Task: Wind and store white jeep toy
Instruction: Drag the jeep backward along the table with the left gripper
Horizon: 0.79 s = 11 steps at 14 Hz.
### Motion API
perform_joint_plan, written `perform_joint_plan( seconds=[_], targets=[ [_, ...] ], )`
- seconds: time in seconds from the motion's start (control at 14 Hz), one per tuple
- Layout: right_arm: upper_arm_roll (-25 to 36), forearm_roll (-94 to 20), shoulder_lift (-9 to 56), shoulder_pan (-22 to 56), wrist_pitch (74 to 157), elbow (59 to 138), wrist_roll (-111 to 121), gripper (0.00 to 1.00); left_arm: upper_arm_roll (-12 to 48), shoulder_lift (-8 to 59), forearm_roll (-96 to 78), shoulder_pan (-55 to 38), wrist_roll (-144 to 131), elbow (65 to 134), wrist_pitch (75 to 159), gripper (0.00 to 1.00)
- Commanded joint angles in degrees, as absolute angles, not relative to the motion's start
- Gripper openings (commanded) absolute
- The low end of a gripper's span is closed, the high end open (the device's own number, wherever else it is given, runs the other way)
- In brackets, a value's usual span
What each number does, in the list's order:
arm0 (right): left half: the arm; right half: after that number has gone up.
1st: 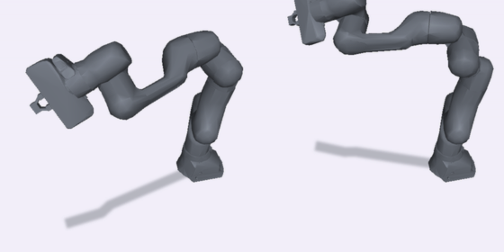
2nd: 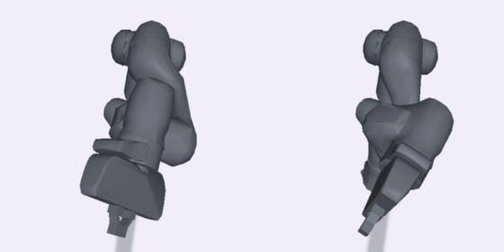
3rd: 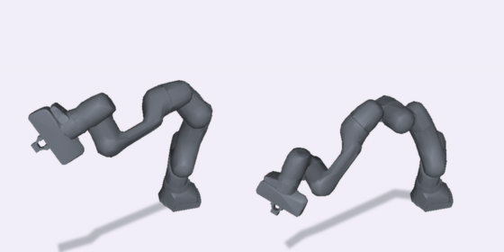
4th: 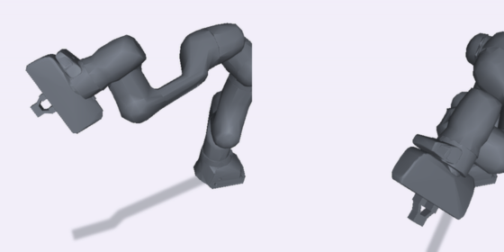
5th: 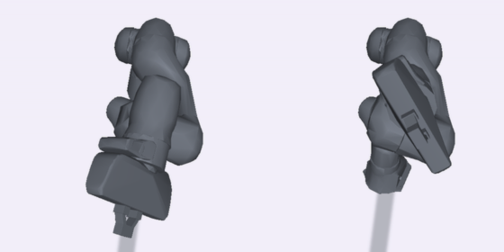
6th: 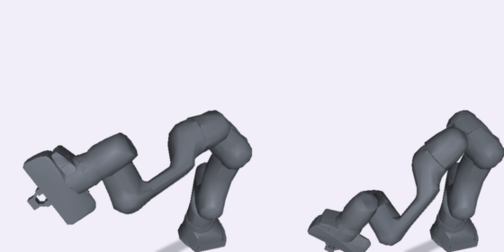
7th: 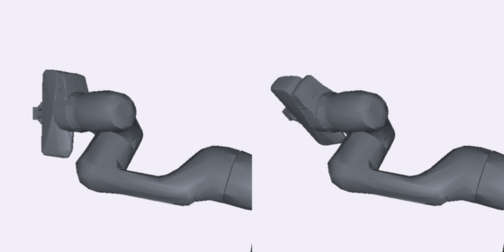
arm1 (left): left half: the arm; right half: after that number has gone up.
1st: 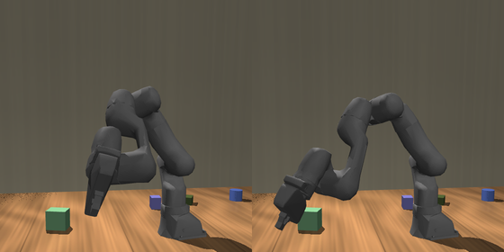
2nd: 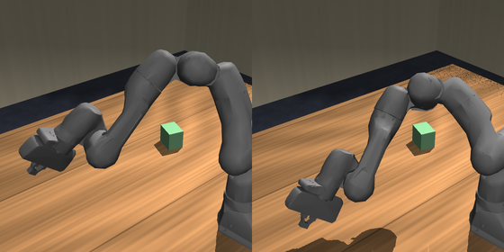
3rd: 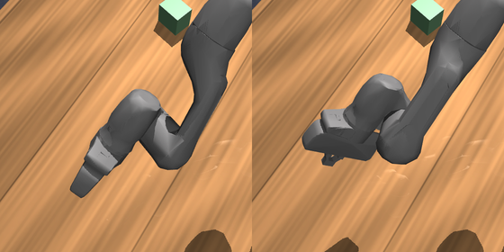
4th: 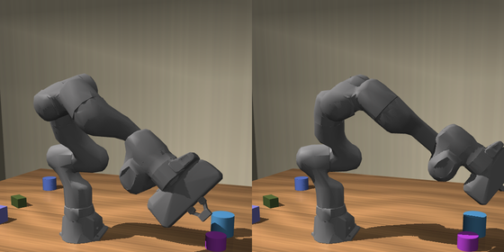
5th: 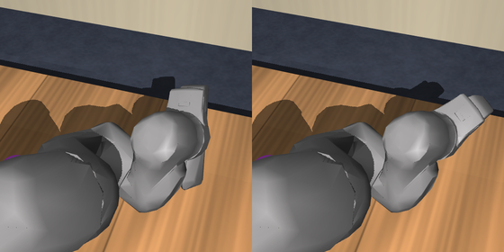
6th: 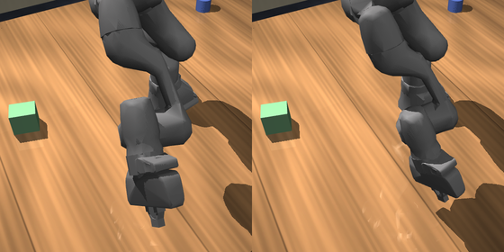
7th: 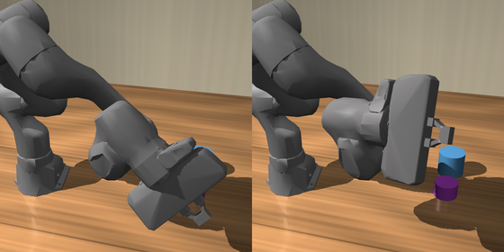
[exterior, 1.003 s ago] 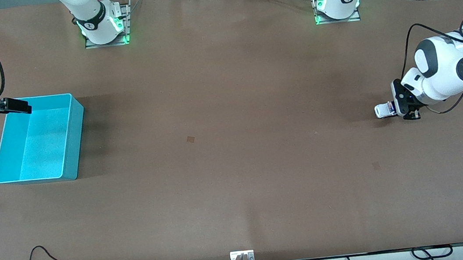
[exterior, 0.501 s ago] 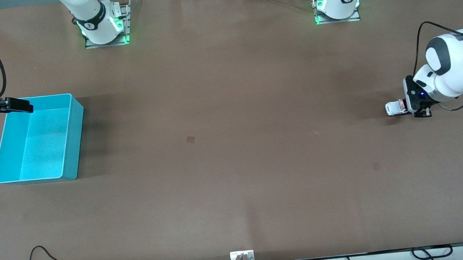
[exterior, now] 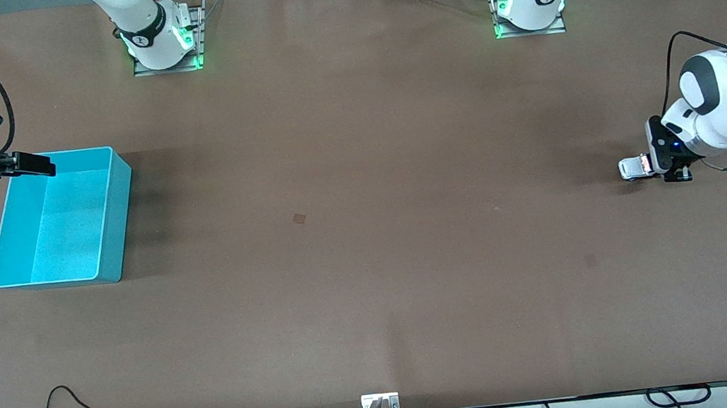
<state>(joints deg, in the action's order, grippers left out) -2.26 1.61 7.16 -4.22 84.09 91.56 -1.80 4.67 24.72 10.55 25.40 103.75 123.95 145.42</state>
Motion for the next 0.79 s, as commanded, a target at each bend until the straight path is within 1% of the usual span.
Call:
perform_joint_plan(
  seconds=[0.0,0.14,0.21,0.29,0.36,0.43,0.5,0.64,0.72],
  targets=[
    [-2.29,0.88,7.03,-3.78,83.41,91.58,-1.32,1.0,5.1,28.3,12.83,27.33,104.85,123.22,147.13,0.22],
    [-2.29,0.53,7.03,-3.6,83.23,91.58,-1.32,1.0,5.1,28.3,12.92,27.33,104.85,123.22,147.13,0.23],
    [-2.29,0.53,7.03,-3.6,83.15,91.58,-1.32,1.0,5.1,28.3,12.83,27.33,104.85,123.22,147.13,0.27],
    [-2.29,0.53,7.03,-3.6,83.06,91.67,-1.32,1.0,5.1,28.21,12.83,27.33,104.77,123.22,147.13,0.38],
    [-2.29,0.53,7.03,-3.6,82.97,91.67,-1.32,1.0,5.18,27.69,12.4,27.42,104.16,123.14,147.04,0.81],
    [-2.29,0.53,7.03,-3.6,82.88,91.67,-1.32,1.0,5.19,26.73,12.31,27.6,104.32,122.96,146.95,1.0],
    [-2.29,0.53,7.03,-3.6,82.88,91.67,-1.32,1.0,5.36,25.59,12.3,27.6,104.41,122.87,146.78,1.0],
    [-2.29,0.53,7.03,-3.6,82.79,91.67,-1.32,1.0,7.81,21.9,12.13,27.51,104.59,122.87,145.9,1.0],
    [-2.29,0.53,7.03,-3.6,82.79,91.67,-1.32,1.0,8.26,20.32,12.13,27.34,104.59,122.87,143.9,1.0]
  ],
)
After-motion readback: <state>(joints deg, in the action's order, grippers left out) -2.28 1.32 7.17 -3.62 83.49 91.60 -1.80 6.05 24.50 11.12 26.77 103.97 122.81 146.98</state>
